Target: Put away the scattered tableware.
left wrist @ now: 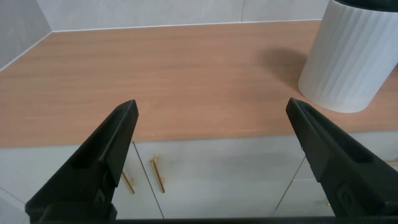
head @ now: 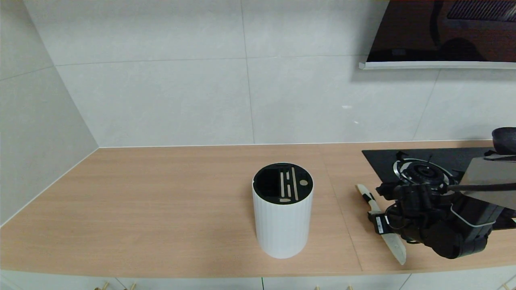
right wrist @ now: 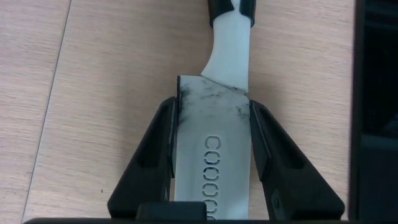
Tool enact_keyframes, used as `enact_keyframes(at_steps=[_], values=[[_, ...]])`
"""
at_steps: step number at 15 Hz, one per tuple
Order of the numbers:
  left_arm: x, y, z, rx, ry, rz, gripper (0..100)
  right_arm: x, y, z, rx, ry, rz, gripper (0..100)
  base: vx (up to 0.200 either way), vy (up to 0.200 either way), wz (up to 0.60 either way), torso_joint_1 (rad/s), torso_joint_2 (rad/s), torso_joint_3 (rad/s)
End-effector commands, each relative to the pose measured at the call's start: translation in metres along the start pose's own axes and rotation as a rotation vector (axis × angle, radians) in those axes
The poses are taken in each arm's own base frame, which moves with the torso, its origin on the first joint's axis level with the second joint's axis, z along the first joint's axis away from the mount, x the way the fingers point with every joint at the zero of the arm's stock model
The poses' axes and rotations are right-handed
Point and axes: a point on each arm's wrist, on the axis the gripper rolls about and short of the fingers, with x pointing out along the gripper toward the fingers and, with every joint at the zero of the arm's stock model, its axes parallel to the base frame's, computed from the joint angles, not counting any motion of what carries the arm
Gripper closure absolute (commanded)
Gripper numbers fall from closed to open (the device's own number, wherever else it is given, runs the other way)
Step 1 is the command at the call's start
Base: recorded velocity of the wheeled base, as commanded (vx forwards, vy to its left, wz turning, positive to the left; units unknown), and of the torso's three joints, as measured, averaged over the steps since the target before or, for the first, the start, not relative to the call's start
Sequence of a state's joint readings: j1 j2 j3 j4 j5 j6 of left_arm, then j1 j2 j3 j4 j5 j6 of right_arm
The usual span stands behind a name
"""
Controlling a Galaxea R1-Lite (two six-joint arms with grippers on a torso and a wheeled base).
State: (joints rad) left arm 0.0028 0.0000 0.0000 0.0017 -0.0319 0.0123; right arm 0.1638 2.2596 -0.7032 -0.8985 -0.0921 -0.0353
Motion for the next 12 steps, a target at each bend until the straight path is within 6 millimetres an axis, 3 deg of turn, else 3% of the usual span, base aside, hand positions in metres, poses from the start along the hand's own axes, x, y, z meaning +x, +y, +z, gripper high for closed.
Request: enact_keyframes(at_steps=[1, 7, 12], values=[[0.0, 0.0, 0.0, 0.0, 0.001, 0.0, 0, -0.011, -0.001, 0.013, 0.004, -0.049, -0.001, 100, 0.0, 0.0, 0.0, 0.0, 0.0, 0.0], [0.0, 0.0, 0.0, 0.009, 0.004, 0.0, 0, -0.056, -0.002, 0.044, 0.026, -0.179, 0.007, 100, 0.0, 0.0, 0.0, 0.0, 0.0, 0.0], [0.0, 0.0, 0.0, 0.003, 0.003, 0.0, 0, -0.096, 0.013, 0.063, 0.025, -0.287, 0.062, 100, 0.0, 0.0, 0.0, 0.0, 0.0, 0.0]])
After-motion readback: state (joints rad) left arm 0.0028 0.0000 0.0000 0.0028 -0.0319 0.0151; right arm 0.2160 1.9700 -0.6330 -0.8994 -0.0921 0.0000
